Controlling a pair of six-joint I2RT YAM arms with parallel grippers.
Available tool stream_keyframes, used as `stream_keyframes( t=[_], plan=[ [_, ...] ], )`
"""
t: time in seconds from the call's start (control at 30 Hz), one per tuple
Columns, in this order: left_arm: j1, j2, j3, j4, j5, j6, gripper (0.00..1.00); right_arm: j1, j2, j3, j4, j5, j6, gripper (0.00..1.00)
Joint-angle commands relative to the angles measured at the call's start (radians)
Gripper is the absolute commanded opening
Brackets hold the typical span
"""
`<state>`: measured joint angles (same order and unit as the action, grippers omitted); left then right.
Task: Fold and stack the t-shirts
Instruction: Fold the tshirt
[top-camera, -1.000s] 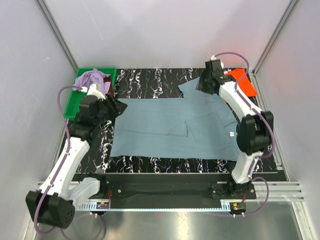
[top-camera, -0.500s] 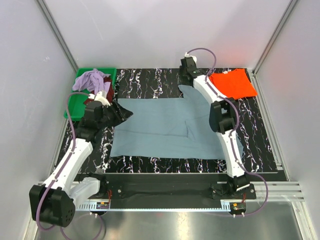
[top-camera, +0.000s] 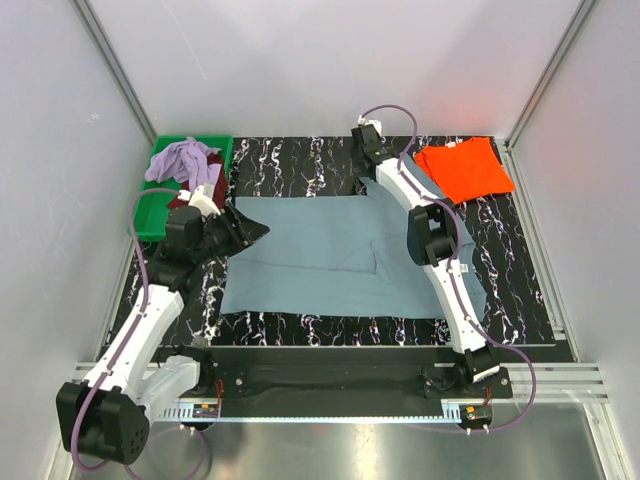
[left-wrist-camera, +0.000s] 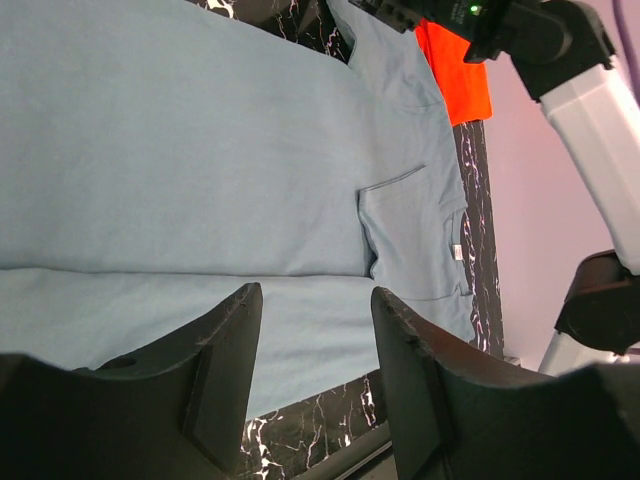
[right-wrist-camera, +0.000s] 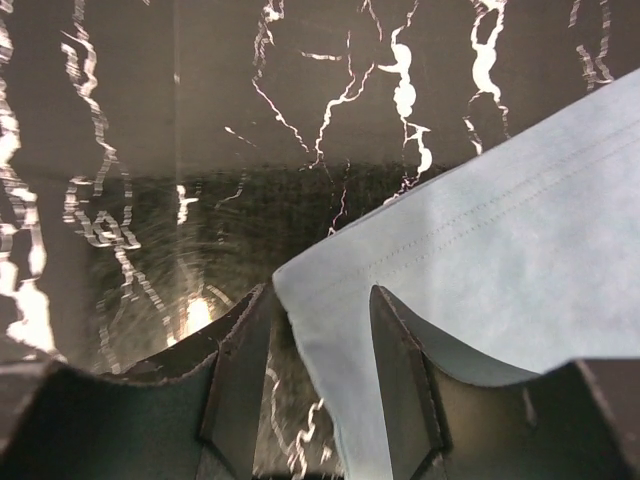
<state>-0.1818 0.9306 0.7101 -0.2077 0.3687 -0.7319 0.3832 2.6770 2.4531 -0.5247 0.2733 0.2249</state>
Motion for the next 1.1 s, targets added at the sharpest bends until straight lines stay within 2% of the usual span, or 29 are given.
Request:
stream_keyframes(
  t=[0.0,0.23,0.37,0.53,1.07],
  plan=[
    [-0.004,-0.010,0.028,0.047,0.029,0.008,0.53,-0.001,0.037,0.069,0.022,0.026,-0.045,0.51],
    [-0.004,0.027,0.017,0.085,0.049,-0.021,0.53,-0.001,0.053,0.107,0.026,-0.016,-0.052,0.49],
    [-0.004,0.045,0.022,0.103,0.050,-0.031,0.53,-0.001,0.058,0.115,0.025,-0.011,-0.050,0.44],
    [0.001,0.071,0.048,0.088,0.059,-0.024,0.53,-0.001,0.073,0.142,0.008,0.004,-0.052,0.43],
    [0.033,0.071,0.068,0.096,0.101,-0.026,0.53,0.017,0.050,0.090,0.017,-0.019,-0.156,0.38]
  ],
)
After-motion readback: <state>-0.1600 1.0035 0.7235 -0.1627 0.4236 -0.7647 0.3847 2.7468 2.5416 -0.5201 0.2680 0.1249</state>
